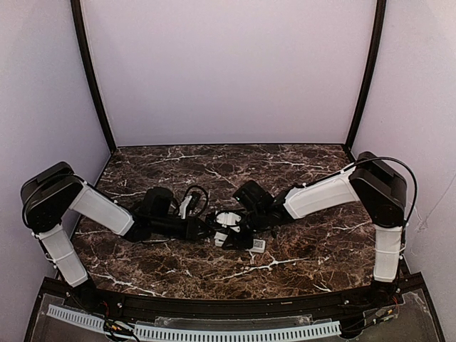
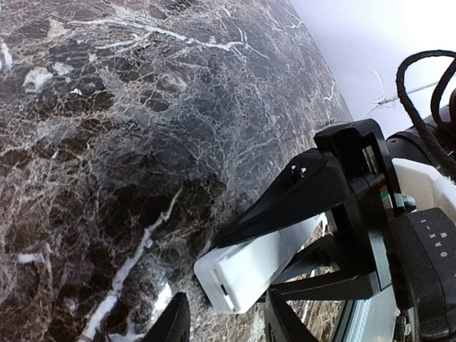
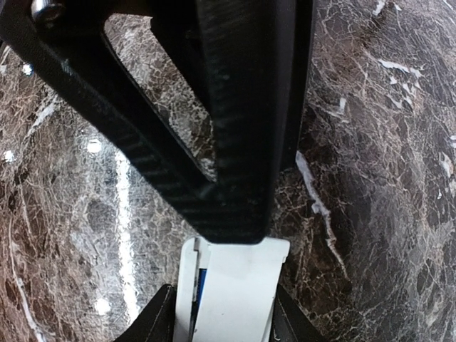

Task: Load the batteries into the remote control
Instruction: Adjust the remote control without the battery cover at the center of the board.

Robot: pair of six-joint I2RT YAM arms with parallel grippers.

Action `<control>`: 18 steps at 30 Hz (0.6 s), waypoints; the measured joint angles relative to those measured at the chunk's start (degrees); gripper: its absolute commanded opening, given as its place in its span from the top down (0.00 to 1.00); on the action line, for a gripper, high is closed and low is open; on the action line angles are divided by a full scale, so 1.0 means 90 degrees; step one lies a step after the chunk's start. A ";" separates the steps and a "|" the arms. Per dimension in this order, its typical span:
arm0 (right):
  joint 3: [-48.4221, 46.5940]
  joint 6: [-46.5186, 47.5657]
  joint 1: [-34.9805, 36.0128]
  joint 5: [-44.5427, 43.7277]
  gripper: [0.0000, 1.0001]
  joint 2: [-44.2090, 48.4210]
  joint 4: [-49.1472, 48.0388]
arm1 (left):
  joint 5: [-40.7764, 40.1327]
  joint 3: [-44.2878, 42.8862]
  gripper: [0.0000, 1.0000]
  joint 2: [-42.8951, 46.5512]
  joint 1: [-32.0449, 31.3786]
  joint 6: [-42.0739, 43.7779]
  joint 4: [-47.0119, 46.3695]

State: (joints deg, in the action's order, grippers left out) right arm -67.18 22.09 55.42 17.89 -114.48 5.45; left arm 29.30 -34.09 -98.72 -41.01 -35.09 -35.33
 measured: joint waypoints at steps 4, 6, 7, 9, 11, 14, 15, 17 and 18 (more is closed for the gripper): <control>0.0005 -0.0039 0.0002 -0.0066 0.61 -0.0002 -0.0041 | 0.0032 -0.0075 0.67 -0.0143 0.0000 -0.0063 -0.0092; 0.0029 -0.0051 0.0012 -0.0124 0.61 -0.0002 -0.0104 | 0.0032 -0.0131 0.68 -0.0211 0.0000 -0.0083 -0.0107; 0.0053 -0.0063 0.0012 -0.0138 0.61 0.0000 -0.0155 | 0.0032 -0.0168 0.68 -0.0250 0.0000 -0.0087 -0.0109; 0.0107 -0.0095 0.0012 -0.0146 0.62 0.0005 -0.0260 | 0.0032 -0.0231 0.70 -0.0328 0.0000 -0.0097 -0.0117; 0.0143 -0.0158 0.0012 -0.0170 0.62 0.0007 -0.0355 | 0.0032 -0.0287 0.72 -0.0406 0.0000 -0.0109 -0.0112; 0.0187 -0.0202 0.0012 -0.0301 0.63 0.0007 -0.0527 | 0.0032 -0.0379 0.76 -0.0481 -0.0002 -0.0107 -0.0039; 0.0209 -0.0211 0.0012 -0.0350 0.63 0.0007 -0.0602 | 0.0029 -0.0410 0.79 -0.0500 -0.0002 -0.0102 0.0005; 0.0243 -0.0255 0.0012 -0.0437 0.65 0.0007 -0.0712 | 0.0027 -0.0464 0.82 -0.0517 -0.0002 -0.0097 0.0107; 0.0255 -0.0270 0.0012 -0.0471 0.65 0.0007 -0.0758 | 0.0024 -0.0478 0.83 -0.0522 -0.0002 -0.0090 0.0141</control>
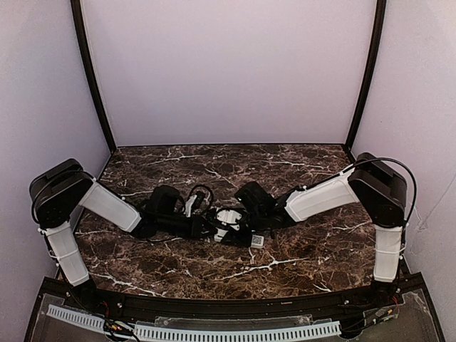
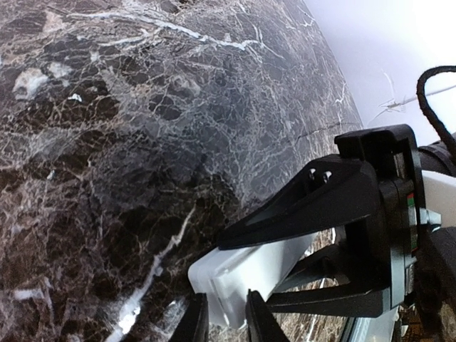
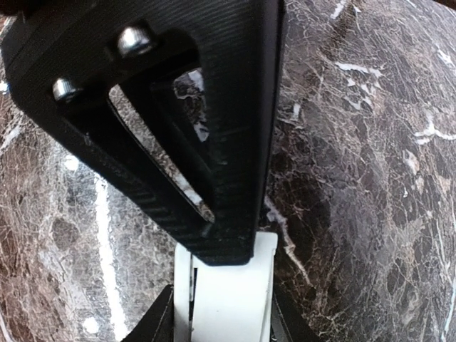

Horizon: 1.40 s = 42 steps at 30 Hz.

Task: Load the batteries into the remote control
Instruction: Adjust the remote control without the battery cover at the center of the board, then load the battery cover onto the remote control without the battery cover.

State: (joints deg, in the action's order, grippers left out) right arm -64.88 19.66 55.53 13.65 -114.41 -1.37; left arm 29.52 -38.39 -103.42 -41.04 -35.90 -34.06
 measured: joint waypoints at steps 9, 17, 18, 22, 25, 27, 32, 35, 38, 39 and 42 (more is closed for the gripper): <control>0.0078 -0.0146 0.0000 -0.0121 0.66 0.0012 -0.0182 | 0.0005 -0.0053 0.87 -0.0058 -0.0010 0.0010 0.0168; 0.0119 -0.0172 0.0000 -0.0121 0.57 0.0022 -0.0248 | -0.0019 -0.0287 0.87 -0.0117 -0.0015 0.0049 0.0459; 0.0119 -0.0168 0.0000 -0.0129 0.50 0.0022 -0.0253 | -0.0039 -0.0335 0.87 -0.0121 -0.0022 0.0078 0.0522; 0.0119 -0.0202 0.0000 -0.0223 0.36 0.0024 -0.0287 | -0.0172 -0.0520 0.86 -0.0153 -0.0085 0.0199 0.0850; 0.0158 -0.0272 -0.0002 -0.0272 0.29 0.0068 -0.0294 | -0.0250 -0.0622 0.85 -0.0153 -0.0109 0.0279 0.1022; 0.0257 -0.0321 -0.0002 -0.0330 0.17 0.0177 -0.0272 | -0.0291 -0.0665 0.84 -0.0153 -0.0124 0.0323 0.1124; 0.0512 -0.0546 -0.0066 -0.0345 0.14 0.0661 -0.0206 | -0.0381 -0.0780 0.84 -0.0153 -0.0160 0.0437 0.1336; 0.0636 -0.0651 -0.0175 -0.0279 0.19 0.1054 -0.0219 | -0.0474 -0.0872 0.83 -0.0153 -0.0192 0.0522 0.1501; 0.0763 -0.0782 -0.0376 -0.0104 0.36 0.1443 -0.0240 | -0.0559 -0.0947 0.83 -0.0153 -0.0223 0.0583 0.1627; 0.0789 -0.0850 -0.0457 -0.0017 0.45 0.1532 -0.0255 | -0.0578 -0.0959 0.83 -0.0153 -0.0228 0.0595 0.1656; 0.0799 -0.1044 -0.0653 0.0187 0.61 0.1593 -0.0296 | -0.0617 -0.1005 0.82 -0.0153 -0.0236 0.0617 0.1739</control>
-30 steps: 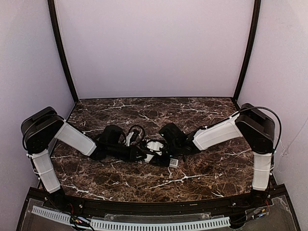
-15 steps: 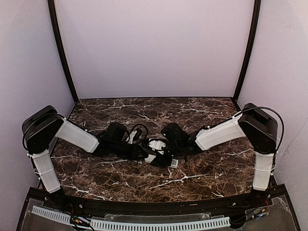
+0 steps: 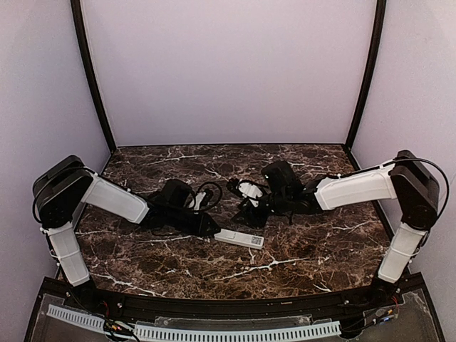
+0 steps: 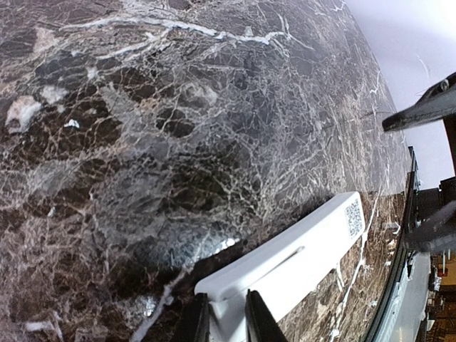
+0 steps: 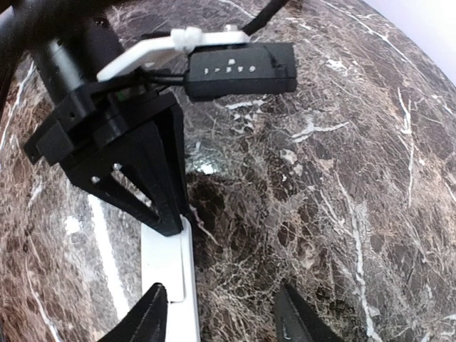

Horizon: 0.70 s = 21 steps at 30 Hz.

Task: Load the batteries into the remote control
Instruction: Load the battery cover onto the remote control without the battery cover.

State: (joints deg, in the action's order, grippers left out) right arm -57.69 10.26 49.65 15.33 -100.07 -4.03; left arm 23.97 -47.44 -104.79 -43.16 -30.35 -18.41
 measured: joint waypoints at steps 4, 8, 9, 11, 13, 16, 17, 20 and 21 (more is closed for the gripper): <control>0.0002 -0.0046 -0.0097 0.0168 0.75 -0.0078 0.0068 | -0.0066 -0.0024 0.82 0.0000 -0.0019 0.0017 0.0039; 0.0075 -0.0070 -0.0095 0.0345 0.81 -0.0163 0.0104 | -0.0095 -0.0024 0.82 0.0000 -0.0022 0.0017 0.0039; 0.0087 -0.0075 -0.0092 0.0376 0.82 -0.0187 0.0126 | -0.0100 -0.0024 0.81 0.0002 -0.0022 0.0017 0.0039; 0.0097 -0.0070 -0.0073 0.0444 0.84 -0.0240 0.0146 | -0.0100 -0.0024 0.80 0.0002 -0.0024 0.0015 0.0039; 0.0097 -0.0051 -0.0053 0.0476 0.87 -0.0299 0.0158 | -0.0102 -0.0022 0.79 0.0002 -0.0027 0.0015 0.0039; 0.0092 -0.0015 0.0002 0.0491 0.89 -0.0418 0.0170 | -0.0104 -0.0022 0.78 0.0002 -0.0029 0.0015 0.0039; 0.0087 0.0000 0.0027 0.0493 0.91 -0.0471 0.0185 | -0.0107 -0.0022 0.78 0.0002 -0.0029 0.0015 0.0039; 0.0051 0.0044 0.0090 0.0491 0.93 -0.0614 0.0301 | -0.0109 -0.0022 0.78 0.0002 -0.0029 0.0015 0.0039; 0.0036 0.0066 0.0114 0.0488 0.93 -0.0646 0.0340 | -0.0109 -0.0022 0.78 0.0002 -0.0029 0.0012 0.0039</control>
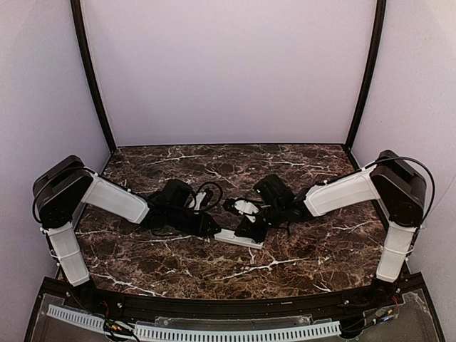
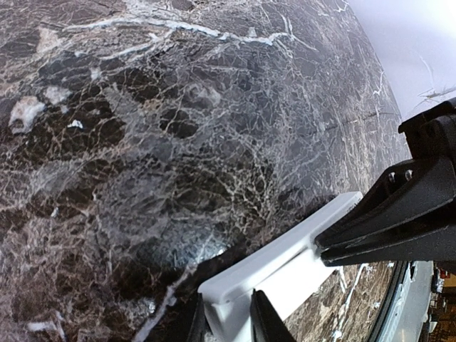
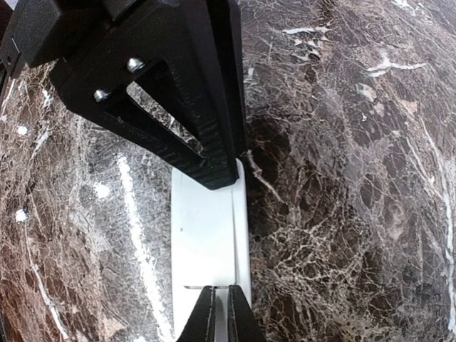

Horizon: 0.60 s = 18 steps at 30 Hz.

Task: Load the batteries into the remote control
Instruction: Load the battery cover onto the remote control without the battery cover.

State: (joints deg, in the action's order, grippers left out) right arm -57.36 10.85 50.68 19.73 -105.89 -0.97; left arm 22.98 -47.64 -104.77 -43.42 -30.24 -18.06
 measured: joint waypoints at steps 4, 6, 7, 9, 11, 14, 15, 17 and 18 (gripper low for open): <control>-0.0114 0.0066 0.0095 -0.0002 0.94 -0.0090 0.0092 | 0.0000 0.0005 0.78 0.0000 0.0000 0.0000 -0.0007; -0.0192 0.0090 0.0119 -0.0002 0.95 -0.0158 0.0107 | 0.0002 0.0010 0.77 0.0000 0.0000 -0.0002 -0.0012; -0.0238 0.0097 0.0126 -0.0005 0.95 -0.0204 0.0107 | 0.0002 0.0012 0.77 0.0000 0.0000 -0.0005 -0.0012; -0.0308 0.0117 0.0134 0.0000 0.95 -0.0274 0.0119 | -0.0002 0.0022 0.76 0.0002 0.0000 -0.0012 -0.0017; -0.0355 0.0129 0.0134 -0.0015 0.95 -0.0299 0.0151 | -0.0010 0.0039 0.76 0.0005 0.0002 -0.0024 -0.0034; -0.0410 0.0153 0.0134 -0.0029 0.94 -0.0333 0.0182 | -0.0022 0.0063 0.78 0.0027 0.0002 -0.0029 -0.0036; -0.0418 0.0168 0.0134 -0.0032 0.91 -0.0338 0.0192 | -0.0032 0.0066 0.78 0.0029 0.0002 -0.0034 -0.0036; -0.0420 0.0175 0.0134 -0.0034 0.78 -0.0338 0.0206 | -0.0044 0.0073 0.79 0.0041 0.0002 -0.0041 -0.0044; -0.0420 0.0180 0.0134 -0.0029 0.73 -0.0335 0.0226 | -0.0061 0.0075 0.79 0.0044 0.0002 -0.0041 -0.0046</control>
State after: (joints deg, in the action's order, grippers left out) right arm -61.14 12.47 51.88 19.46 -108.90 1.06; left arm 22.44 -46.96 -104.38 -43.40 -30.61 -18.48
